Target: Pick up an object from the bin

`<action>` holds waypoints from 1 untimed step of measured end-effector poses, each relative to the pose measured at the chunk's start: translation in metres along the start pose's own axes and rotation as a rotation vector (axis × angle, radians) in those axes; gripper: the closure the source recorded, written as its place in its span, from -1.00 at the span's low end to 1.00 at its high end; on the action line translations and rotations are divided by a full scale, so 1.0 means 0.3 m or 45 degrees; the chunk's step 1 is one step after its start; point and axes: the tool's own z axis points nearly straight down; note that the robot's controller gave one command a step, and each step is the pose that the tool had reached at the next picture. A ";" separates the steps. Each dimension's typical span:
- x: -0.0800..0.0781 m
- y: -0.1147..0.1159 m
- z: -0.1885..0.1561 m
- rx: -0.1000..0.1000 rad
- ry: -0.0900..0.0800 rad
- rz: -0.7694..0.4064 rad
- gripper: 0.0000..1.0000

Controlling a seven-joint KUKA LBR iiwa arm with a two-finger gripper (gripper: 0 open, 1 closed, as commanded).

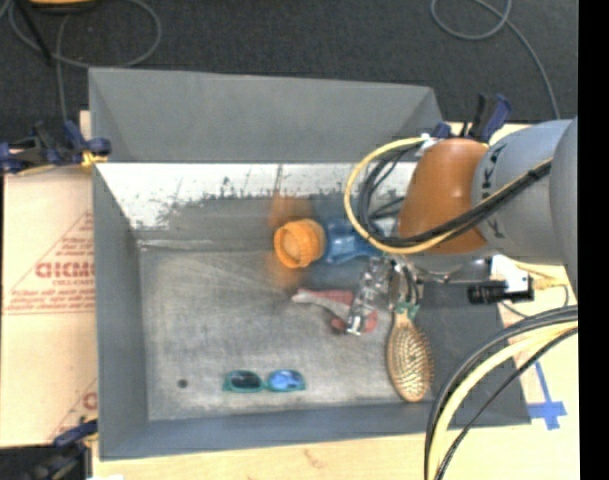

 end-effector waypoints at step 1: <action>-0.008 0.001 -0.063 -0.001 -0.003 -0.002 1.00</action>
Offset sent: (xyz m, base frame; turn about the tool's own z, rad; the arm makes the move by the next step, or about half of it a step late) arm 0.0000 -0.0001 0.0488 0.0000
